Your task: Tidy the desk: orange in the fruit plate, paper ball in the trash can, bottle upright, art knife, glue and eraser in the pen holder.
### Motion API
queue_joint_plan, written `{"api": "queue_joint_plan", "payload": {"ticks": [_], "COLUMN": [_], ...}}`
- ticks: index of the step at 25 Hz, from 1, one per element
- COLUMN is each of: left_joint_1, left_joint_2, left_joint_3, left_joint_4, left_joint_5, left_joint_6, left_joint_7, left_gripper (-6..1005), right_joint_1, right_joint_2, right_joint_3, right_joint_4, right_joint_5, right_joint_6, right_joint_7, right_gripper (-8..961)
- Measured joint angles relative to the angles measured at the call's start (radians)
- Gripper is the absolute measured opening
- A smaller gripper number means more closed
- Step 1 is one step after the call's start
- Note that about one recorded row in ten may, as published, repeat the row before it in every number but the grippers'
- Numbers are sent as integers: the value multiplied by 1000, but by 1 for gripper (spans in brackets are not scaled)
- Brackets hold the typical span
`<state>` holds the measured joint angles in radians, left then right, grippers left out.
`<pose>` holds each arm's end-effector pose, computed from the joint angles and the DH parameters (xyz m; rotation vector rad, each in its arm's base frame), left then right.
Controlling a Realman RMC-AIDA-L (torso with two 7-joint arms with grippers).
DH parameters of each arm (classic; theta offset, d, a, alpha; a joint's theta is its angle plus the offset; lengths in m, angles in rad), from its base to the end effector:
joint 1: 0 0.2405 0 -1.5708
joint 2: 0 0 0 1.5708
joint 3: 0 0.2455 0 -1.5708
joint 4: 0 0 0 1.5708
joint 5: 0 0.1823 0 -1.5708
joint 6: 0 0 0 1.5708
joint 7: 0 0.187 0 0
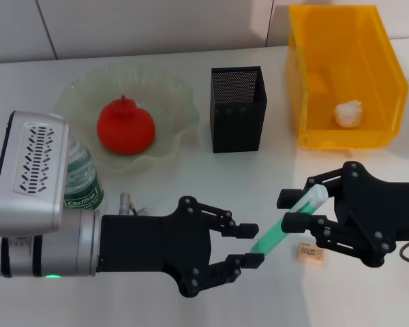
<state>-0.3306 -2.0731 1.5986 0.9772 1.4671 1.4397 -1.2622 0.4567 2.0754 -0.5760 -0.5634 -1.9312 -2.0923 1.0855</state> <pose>-0.1425 0.2360 -0.0917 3.0051 -0.0044 0.8162 0.1840 0.2317 -0.0023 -2.8311 0.2001 1.3132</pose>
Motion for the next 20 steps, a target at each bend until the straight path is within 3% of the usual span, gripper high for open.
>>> {"api": "queue_joint_plan", "payload": {"ticks": [1, 8, 14, 20], "left_joint_1": [0, 7, 24, 42], "left_joint_2": [-1, -2, 3, 0], "left_joint_3": [1, -3, -9, -7], "left_joint_4": [0, 0, -15, -57], "left_joint_5": [-1, -25, -61, -78], "left_joint_6": [-3, -4, -2, -1], "left_joint_7": [0, 8, 16, 87], "left_gripper": [184, 489, 620, 743], "right_joint_1": [-1, -33, -71, -71], "right_joint_2": [0, -3, -22, 0], "right_joint_3": [1, 15, 25, 143], "right_joint_4": [0, -5, -15, 0], "right_joint_5": [4, 75, 201, 223], "right_joint_6": [-3, -5, 11, 79], "right_joint_7": [-2, -10, -17, -127], "right_gripper": [198, 195, 193, 192]}}
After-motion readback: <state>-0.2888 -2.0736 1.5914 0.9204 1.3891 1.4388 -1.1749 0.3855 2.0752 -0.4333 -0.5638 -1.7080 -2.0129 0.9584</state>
